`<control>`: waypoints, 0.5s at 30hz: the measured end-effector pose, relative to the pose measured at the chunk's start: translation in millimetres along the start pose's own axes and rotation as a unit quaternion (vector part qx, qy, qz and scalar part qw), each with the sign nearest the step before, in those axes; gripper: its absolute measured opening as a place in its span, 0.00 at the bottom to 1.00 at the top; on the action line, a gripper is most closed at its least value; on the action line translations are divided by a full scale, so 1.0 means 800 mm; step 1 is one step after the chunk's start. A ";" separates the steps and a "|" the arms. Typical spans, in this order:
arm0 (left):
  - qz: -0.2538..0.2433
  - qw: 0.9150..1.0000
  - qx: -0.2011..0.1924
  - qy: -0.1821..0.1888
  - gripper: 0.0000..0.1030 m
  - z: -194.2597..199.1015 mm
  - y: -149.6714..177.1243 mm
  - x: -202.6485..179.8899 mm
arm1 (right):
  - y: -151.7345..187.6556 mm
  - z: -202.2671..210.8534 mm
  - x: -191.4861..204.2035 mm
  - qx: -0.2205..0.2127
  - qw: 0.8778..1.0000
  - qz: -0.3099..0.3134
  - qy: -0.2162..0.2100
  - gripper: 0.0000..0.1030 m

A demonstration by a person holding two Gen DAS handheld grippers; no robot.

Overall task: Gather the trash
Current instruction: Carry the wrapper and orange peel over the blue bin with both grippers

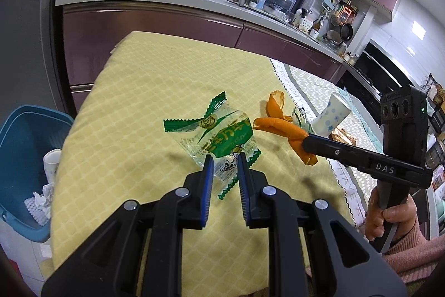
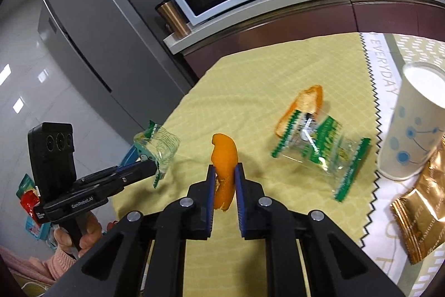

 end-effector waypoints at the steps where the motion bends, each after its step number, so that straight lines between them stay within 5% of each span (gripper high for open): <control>1: 0.000 1.000 -0.001 -0.002 0.18 0.003 0.001 0.002 | -0.001 -0.001 0.003 0.000 1.000 0.000 -0.003 0.12; 15: 0.007 1.000 -0.017 -0.023 0.18 0.041 0.012 0.024 | -0.007 -0.023 0.041 0.009 0.999 0.022 -0.039 0.12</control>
Point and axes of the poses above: each gripper's, at about its wrist camera, not at the fingertips, and z roughly against the way its jaws point, x to its left, y to its underside, the point moved 4 cm from there along -z, roughly the way its jaws point, and after that the axes turned 7 degrees about -z, right-handed, at the moved point
